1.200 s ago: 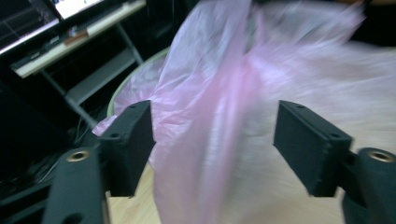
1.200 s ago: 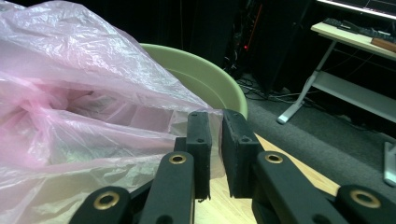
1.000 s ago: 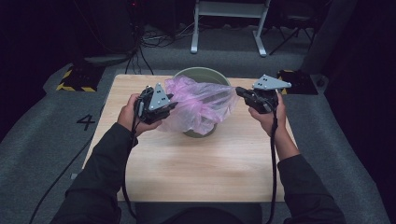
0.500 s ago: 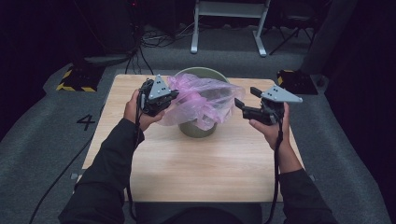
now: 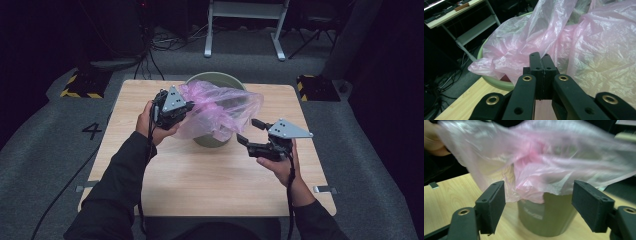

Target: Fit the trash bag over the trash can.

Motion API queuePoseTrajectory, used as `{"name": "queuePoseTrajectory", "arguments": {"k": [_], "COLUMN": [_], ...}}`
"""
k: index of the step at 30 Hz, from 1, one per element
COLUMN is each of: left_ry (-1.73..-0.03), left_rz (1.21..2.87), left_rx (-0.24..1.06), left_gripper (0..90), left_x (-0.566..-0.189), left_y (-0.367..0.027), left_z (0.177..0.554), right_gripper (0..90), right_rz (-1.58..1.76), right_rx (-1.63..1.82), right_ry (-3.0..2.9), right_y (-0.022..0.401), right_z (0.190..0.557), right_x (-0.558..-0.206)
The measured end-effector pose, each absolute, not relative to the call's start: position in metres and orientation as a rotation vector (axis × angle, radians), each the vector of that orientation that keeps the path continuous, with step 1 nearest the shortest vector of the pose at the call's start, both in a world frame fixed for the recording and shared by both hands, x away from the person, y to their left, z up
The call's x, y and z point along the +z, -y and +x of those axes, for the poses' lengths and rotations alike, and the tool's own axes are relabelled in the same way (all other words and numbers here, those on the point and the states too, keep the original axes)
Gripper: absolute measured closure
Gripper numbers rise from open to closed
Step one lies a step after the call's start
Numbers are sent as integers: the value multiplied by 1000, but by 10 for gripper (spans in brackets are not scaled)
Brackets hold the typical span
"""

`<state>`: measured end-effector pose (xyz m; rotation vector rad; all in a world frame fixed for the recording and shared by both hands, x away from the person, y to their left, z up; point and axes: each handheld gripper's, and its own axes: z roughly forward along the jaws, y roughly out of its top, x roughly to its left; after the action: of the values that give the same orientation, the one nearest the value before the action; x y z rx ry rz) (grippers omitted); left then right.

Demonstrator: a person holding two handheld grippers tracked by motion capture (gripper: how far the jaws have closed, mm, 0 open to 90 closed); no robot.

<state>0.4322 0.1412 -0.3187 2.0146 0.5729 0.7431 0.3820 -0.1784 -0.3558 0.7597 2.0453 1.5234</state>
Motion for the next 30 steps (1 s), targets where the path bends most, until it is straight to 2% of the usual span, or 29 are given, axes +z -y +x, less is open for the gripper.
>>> {"name": "queuePoseTrajectory", "arguments": {"k": [3, 4, 7, 8, 11, 13, 22, 25, 30], "left_ry": [-562, -557, -551, -551, -559, -583, -712, -759, -856], "left_rz": [2010, 2013, 2010, 2007, 1988, 1968, 1883, 1904, 1925], "left_rx": [740, 743, 736, 734, 736, 723, 694, 735, 720], "left_gripper": [900, 900, 900, 900, 900, 900, 900, 900, 900], "left_x": [-319, -319, -320, -320, -320, -319, -310, -310, -320], "left_y": [-139, -139, -137, -137, -139, -144, -171, -178, -191], "left_z": [430, 430, 429, 429, 431, 436, 464, 476, 497], "right_gripper": [288, 319, 523, 650, 825, 890, 900, 900, 893], "right_rz": [838, 852, 865, 856, 832, 814, 867, 909, 926], "right_rx": [1563, 1555, 1554, 1553, 1549, 1533, 1457, 1428, 1388], "right_ry": [-2097, -2092, -2067, -2071, -2082, -2102, -2155, -2182, -2233], "right_y": [172, 170, 166, 165, 163, 163, 190, 200, 210], "right_z": [395, 399, 406, 409, 415, 419, 440, 448, 461], "right_x": [-368, -371, -377, -378, -380, -382, -388, -390, -393]}}
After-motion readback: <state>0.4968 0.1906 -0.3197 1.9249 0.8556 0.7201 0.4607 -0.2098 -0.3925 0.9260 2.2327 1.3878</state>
